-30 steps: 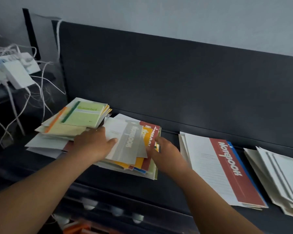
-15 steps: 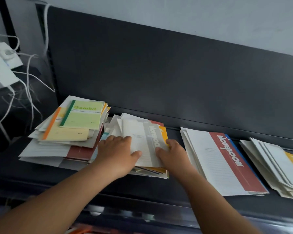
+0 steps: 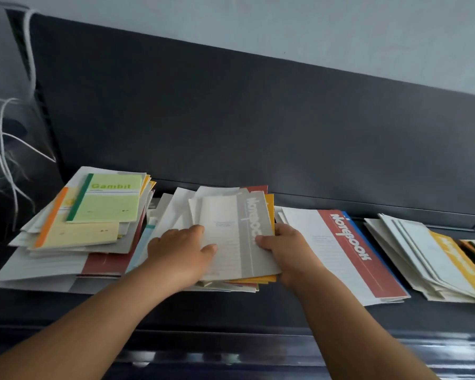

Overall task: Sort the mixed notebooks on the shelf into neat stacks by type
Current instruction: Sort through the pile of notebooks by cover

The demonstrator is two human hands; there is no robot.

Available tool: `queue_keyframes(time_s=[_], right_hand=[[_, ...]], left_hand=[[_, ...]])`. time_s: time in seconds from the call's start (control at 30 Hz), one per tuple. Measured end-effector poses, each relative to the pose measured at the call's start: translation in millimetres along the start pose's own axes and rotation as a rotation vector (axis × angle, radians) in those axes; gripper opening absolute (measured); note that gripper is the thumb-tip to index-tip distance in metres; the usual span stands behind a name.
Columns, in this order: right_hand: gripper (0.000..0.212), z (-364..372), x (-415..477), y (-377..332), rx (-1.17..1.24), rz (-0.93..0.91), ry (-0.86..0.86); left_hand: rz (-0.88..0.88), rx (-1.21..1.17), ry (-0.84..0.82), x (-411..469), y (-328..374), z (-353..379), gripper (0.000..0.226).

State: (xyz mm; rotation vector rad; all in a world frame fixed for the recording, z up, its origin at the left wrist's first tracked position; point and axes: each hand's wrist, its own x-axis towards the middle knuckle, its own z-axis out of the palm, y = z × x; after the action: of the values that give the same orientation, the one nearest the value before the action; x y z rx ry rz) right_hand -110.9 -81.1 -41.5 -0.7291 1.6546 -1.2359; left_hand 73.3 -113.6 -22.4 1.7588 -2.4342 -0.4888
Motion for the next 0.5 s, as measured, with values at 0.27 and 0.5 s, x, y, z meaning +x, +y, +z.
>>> queue_keyframes(time_s=[0.27,0.5], right_hand=[[0.021,-5.0,-6.0,-8.8,0.222,-0.023,-0.099],[0.023,4.9,-5.3,-7.2,0.104,-0.012,-0.145]], left_hand=[[-0.085,-0.468,0.048,7.4,-7.0,-17.8,0.046],[-0.203,-1.175,-0.012,10.1,-9.1,-23.8,0.018]])
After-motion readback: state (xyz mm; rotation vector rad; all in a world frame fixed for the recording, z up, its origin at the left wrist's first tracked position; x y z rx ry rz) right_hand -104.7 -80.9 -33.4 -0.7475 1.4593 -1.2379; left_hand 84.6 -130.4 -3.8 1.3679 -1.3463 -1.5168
